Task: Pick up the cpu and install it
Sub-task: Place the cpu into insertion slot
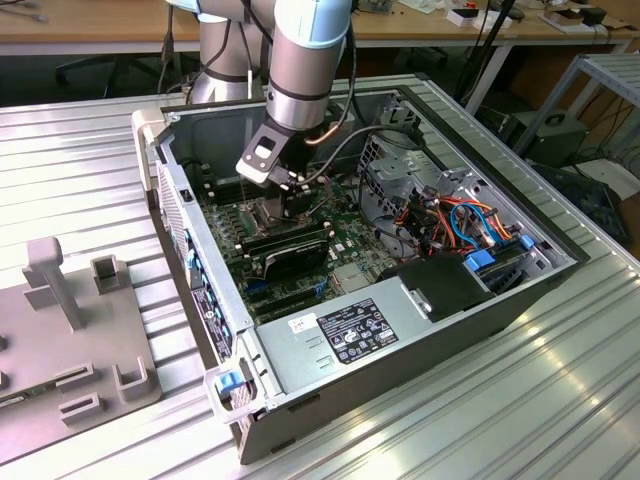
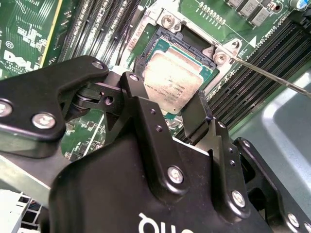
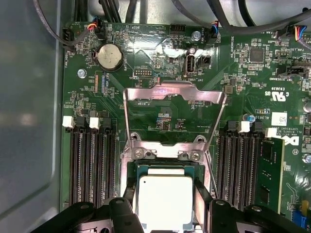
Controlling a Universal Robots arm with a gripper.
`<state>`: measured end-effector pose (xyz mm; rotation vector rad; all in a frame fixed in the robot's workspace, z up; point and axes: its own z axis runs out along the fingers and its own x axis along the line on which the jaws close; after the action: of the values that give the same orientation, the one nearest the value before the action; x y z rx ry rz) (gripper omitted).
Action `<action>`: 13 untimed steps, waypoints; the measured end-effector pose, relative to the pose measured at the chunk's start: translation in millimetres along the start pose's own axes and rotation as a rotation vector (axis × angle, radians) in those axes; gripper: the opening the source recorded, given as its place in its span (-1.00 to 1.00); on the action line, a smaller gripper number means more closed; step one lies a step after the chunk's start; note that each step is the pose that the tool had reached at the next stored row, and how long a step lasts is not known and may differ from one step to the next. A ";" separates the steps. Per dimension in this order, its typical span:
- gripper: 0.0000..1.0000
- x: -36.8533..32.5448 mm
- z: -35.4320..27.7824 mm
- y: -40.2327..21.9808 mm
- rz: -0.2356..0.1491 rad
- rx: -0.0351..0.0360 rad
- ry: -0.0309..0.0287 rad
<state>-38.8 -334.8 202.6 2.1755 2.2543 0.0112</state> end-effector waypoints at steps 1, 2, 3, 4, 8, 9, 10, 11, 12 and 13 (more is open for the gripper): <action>0.09 0.0 0.3 0.0 0.003 0.0000 0.0000; 0.09 0.0 0.5 0.0 0.007 -0.0001 0.0001; 0.09 0.0 0.7 0.0 0.012 0.0000 -0.0001; 0.09 0.0 0.7 0.0 0.013 -0.0001 -0.0002; 0.09 0.1 1.3 0.0 0.013 -0.0002 0.0004; 0.09 0.1 1.7 0.1 0.013 -0.0003 0.0003; 0.09 0.0 2.3 0.0 0.013 -0.0001 0.0000; 0.09 0.0 2.5 0.0 0.013 0.0000 -0.0002; 0.09 0.0 2.5 -0.1 0.013 0.0000 -0.0002; 0.09 0.1 2.6 -0.2 0.013 -0.0001 0.0000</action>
<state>-39.0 -334.7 200.0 2.1906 2.2396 0.0114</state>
